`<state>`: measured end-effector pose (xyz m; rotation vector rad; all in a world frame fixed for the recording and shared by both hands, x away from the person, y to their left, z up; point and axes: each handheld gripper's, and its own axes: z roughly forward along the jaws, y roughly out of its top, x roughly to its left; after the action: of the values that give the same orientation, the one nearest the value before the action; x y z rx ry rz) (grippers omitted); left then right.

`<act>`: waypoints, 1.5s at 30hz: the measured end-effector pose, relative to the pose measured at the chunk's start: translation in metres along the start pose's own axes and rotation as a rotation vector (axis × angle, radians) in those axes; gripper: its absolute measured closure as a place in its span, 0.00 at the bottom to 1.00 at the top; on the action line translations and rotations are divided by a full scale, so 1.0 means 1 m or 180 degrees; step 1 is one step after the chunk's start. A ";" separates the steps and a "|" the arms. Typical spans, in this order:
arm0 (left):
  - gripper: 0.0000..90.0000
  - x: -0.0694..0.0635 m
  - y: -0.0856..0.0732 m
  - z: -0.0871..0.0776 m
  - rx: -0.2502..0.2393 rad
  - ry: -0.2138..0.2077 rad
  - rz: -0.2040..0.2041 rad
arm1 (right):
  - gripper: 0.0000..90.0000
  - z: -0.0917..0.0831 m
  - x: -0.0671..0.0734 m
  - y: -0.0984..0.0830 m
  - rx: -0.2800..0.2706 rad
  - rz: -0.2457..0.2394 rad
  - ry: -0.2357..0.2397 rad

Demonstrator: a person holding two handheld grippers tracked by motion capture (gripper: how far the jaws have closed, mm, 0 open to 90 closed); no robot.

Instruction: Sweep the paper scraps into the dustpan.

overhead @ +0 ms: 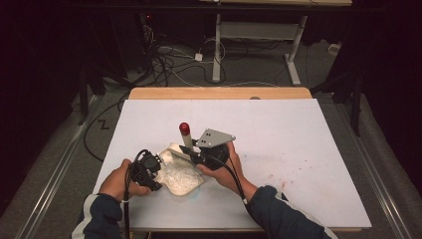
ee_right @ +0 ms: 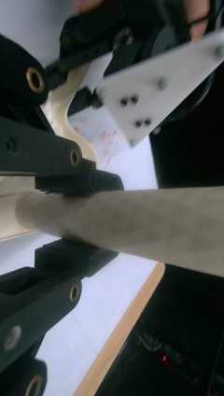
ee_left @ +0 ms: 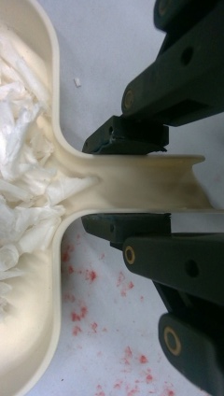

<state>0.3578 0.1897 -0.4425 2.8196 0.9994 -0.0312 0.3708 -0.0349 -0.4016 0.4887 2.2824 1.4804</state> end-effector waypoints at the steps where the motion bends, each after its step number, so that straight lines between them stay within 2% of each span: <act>1: 0.70 0.000 0.000 0.000 0.0002 0.0003 0.0001 | 0.79 -0.001 0.000 0.002 -0.0016 -0.0020 0.0011; 3: 0.70 0.000 0.000 0.000 -0.0005 0.0002 0.0003 | 0.79 -0.003 -0.001 0.006 -0.0051 -0.0055 -0.0006; 5: 0.70 0.000 0.000 0.000 -0.0012 -0.0014 -0.0008 | 0.79 -0.006 -0.006 0.009 -0.0089 -0.0022 -0.0003; 11: 0.70 0.001 -0.001 -0.001 -0.0024 -0.0030 -0.0029 | 0.79 -0.009 -0.025 0.018 -0.0194 0.0041 -0.0214; 16: 0.70 0.002 -0.002 0.000 -0.0037 -0.0051 -0.0029 | 0.79 0.008 -0.033 0.012 -0.0126 -0.0109 -0.0368; 18: 0.70 0.002 -0.001 0.000 -0.0041 -0.0046 -0.0030 | 0.79 0.015 -0.034 0.009 -0.0122 -0.0137 -0.0327; 20: 0.70 0.002 -0.002 0.000 -0.0045 -0.0052 -0.0028 | 0.79 0.022 -0.032 0.007 -0.0084 -0.0249 -0.0339; 21: 0.70 0.003 -0.002 0.000 -0.0049 -0.0053 -0.0027 | 0.79 0.025 -0.031 0.005 -0.0069 -0.0275 -0.0319; 24: 0.70 0.003 -0.002 0.000 -0.0058 -0.0063 -0.0024 | 0.79 0.028 -0.029 0.002 -0.0086 -0.0205 -0.0100; 26: 0.70 0.003 -0.003 0.000 -0.0060 -0.0072 -0.0032 | 0.79 0.028 -0.023 0.002 -0.0100 -0.0260 0.0014; 28: 0.70 0.002 -0.002 0.000 -0.0057 -0.0048 -0.0019 | 0.79 0.026 -0.018 0.002 -0.0093 -0.0289 0.0204; 30: 0.70 0.002 -0.003 0.000 -0.0058 -0.0044 -0.0017 | 0.79 0.022 -0.013 0.003 -0.0080 -0.0359 0.0311; 33: 0.70 0.002 -0.004 -0.001 -0.0051 -0.0031 -0.0013 | 0.79 0.012 -0.010 0.005 -0.0117 -0.0422 0.0371; 35: 0.70 0.001 -0.004 -0.001 -0.0047 -0.0025 -0.0006 | 0.79 0.005 -0.011 0.007 -0.0156 -0.0388 0.0338; 39: 0.70 0.001 -0.005 -0.001 -0.0037 -0.0021 -0.0007 | 0.79 -0.013 -0.022 0.009 -0.0219 -0.0196 0.0151; 42: 0.70 0.001 -0.006 -0.001 -0.0040 -0.0009 -0.0001 | 0.79 -0.029 -0.031 0.007 -0.0205 -0.0130 0.0136; 45: 0.70 0.000 -0.005 -0.001 -0.0028 -0.0015 -0.0007 | 0.79 -0.047 -0.036 0.004 -0.0130 -0.0132 0.0099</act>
<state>0.3549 0.1940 -0.4425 2.8091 0.9994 -0.0334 0.3793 -0.0874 -0.3756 0.4068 2.2671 1.5213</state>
